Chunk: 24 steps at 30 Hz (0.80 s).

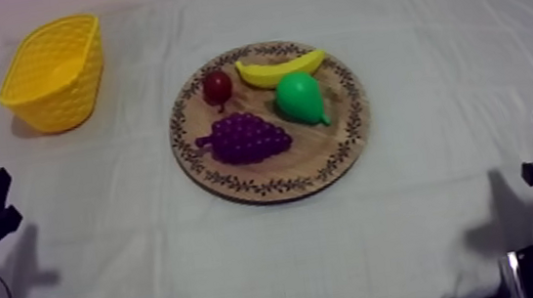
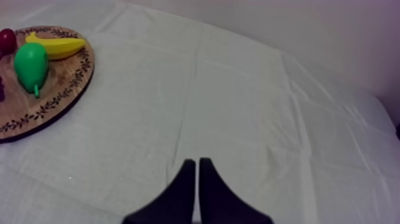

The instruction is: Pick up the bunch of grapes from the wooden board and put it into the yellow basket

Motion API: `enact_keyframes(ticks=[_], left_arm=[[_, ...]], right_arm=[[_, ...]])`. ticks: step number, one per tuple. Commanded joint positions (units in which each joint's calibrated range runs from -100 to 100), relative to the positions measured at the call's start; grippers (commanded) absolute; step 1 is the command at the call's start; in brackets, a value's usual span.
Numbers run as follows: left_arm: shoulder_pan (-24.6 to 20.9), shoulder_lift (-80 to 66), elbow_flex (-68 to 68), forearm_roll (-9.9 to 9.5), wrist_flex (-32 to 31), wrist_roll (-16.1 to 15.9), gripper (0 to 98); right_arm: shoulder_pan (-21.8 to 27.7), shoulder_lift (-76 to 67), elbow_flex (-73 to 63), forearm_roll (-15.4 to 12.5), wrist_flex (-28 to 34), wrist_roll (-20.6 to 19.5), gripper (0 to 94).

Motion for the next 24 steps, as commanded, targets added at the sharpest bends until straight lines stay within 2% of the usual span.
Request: enact_keyframes(ticks=[1, 9, 13, 24], left_arm=[[0.02, 0.00, 0.01, -0.01, 0.00, 0.01, 0.0], [-0.63, 0.00, 0.01, 0.08, 0.18, -0.99, 0.0], [-0.52, 2.24, -0.84, 0.17, -2.67, -0.50, 0.0], [1.77, 24.39, -17.53, -1.34, -10.29, -1.12, 0.0]], right_arm=[[0.01, 0.02, -0.01, 0.00, -0.01, 0.00, 0.3], [0.01, 0.02, -0.01, 0.00, -0.01, 0.00, 0.3], [0.01, 0.02, -0.01, 0.00, -0.01, 0.00, 0.3], [0.01, 0.02, -0.01, 0.00, -0.01, 0.00, 0.3]])
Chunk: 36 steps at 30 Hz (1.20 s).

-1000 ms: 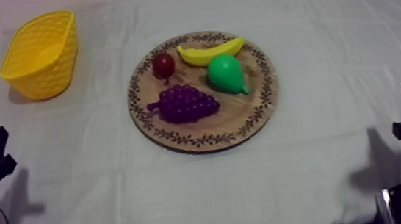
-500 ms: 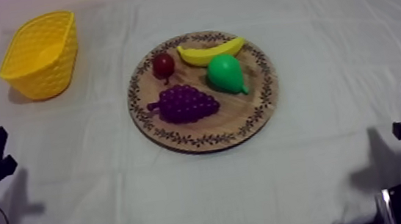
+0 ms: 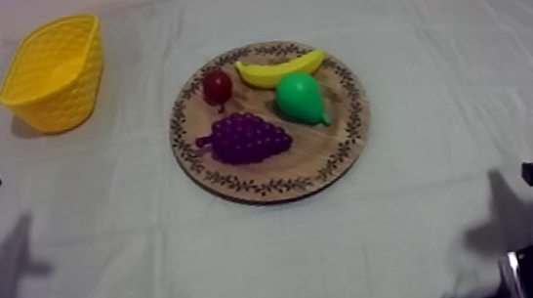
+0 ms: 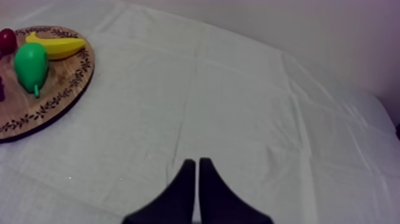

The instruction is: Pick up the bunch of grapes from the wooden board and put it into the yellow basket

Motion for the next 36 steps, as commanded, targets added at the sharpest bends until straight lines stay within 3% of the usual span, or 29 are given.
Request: enact_keyframes(ticks=[1, 8, 15, 26, 36], left_arm=[[0.65, 8.53, -6.31, -0.07, -1.76, 0.09, 0.0], [2.19, 21.48, -15.85, -0.12, -11.14, 0.57, 0.0], [5.48, 32.41, -27.11, -0.13, -12.00, -0.67, 0.0], [12.32, 48.21, -49.75, 0.11, 5.55, -5.64, 0.0], [18.63, 62.37, -67.52, 1.02, 14.58, -8.73, 0.0]], right_arm=[[0.01, 0.02, -0.01, 0.00, -0.01, 0.00, 0.3], [0.01, 0.02, -0.01, 0.00, -0.01, 0.00, 0.3], [0.01, 0.02, -0.01, 0.00, -0.01, 0.00, 0.3], [0.01, 0.02, -0.01, 0.00, -0.01, 0.00, 0.3], [0.01, 0.02, -0.01, 0.00, -0.01, 0.00, 0.3]])
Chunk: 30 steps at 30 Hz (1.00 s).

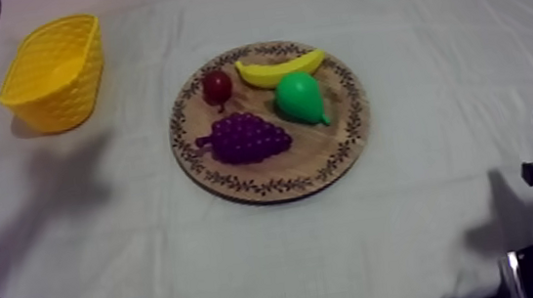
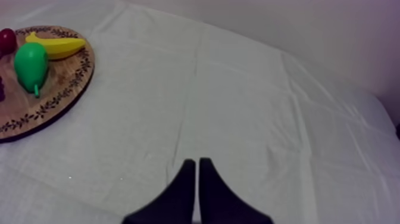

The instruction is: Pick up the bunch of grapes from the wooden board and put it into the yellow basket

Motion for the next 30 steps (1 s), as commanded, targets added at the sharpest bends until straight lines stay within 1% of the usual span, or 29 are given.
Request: enact_keyframes(ticks=[1, 6, 12, 15, 21, 25, 28, 30], left_arm=[[1.51, 4.04, -5.83, 0.29, 1.54, -1.00, 0.0], [3.49, 10.02, -14.25, 1.38, 8.57, -3.12, 0.0], [4.79, 15.52, -18.74, 1.76, 13.78, -4.65, 0.0], [4.98, 17.23, -18.02, 2.14, 13.19, -5.01, 0.0], [4.62, 18.41, -15.58, 4.12, 10.23, -6.07, 0.0], [4.47, 19.06, -14.09, 4.40, 10.12, -6.38, 0.1], [4.10, 19.69, -13.05, 4.61, 12.62, -8.50, 0.8], [3.75, 20.17, -12.55, 4.77, 15.51, -11.31, 1.2]], right_arm=[[0.01, 0.02, -0.01, 0.00, -0.01, 0.00, 0.3], [0.01, 0.02, -0.01, 0.00, -0.01, 0.00, 0.3], [0.01, 0.02, -0.01, 0.00, -0.01, -0.01, 0.3], [0.01, 0.02, -0.01, 0.00, -0.01, -0.01, 0.3], [0.01, 0.02, -0.01, 0.00, -0.01, -0.01, 0.3], [0.01, 0.02, -0.01, 0.00, -0.01, -0.02, 0.3], [0.01, 0.02, -0.01, 0.00, -0.01, 0.00, 0.3], [0.01, 0.02, -0.01, 0.00, -0.01, 0.00, 0.3]])
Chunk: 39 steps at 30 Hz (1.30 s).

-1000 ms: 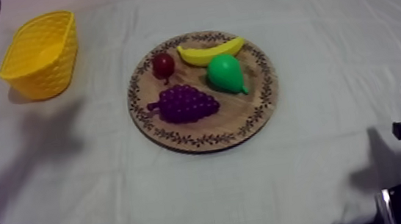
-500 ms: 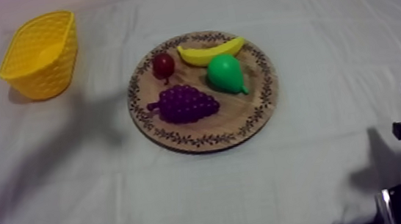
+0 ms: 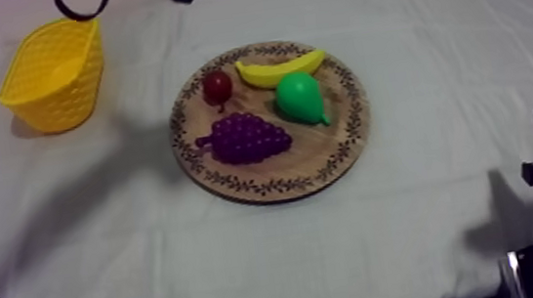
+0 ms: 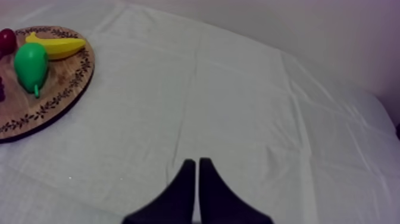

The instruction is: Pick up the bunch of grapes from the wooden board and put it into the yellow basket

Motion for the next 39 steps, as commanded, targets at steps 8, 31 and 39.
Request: enact_keyframes(ticks=[8, 31, 39], left_arm=[[-0.73, 1.03, 1.96, -2.46, 18.83, -12.65, 1.3], [1.89, -0.58, 13.13, -4.10, 16.05, -13.31, 87.2], [1.79, -0.31, 17.96, -4.42, 10.66, -12.23, 94.6]], right_arm=[[0.01, 0.02, -0.01, 0.00, -0.01, 0.00, 0.3], [0.01, 0.02, -0.01, 0.00, -0.01, 0.00, 0.3], [0.01, 0.02, -0.01, 0.00, -0.01, 0.00, 0.3]])
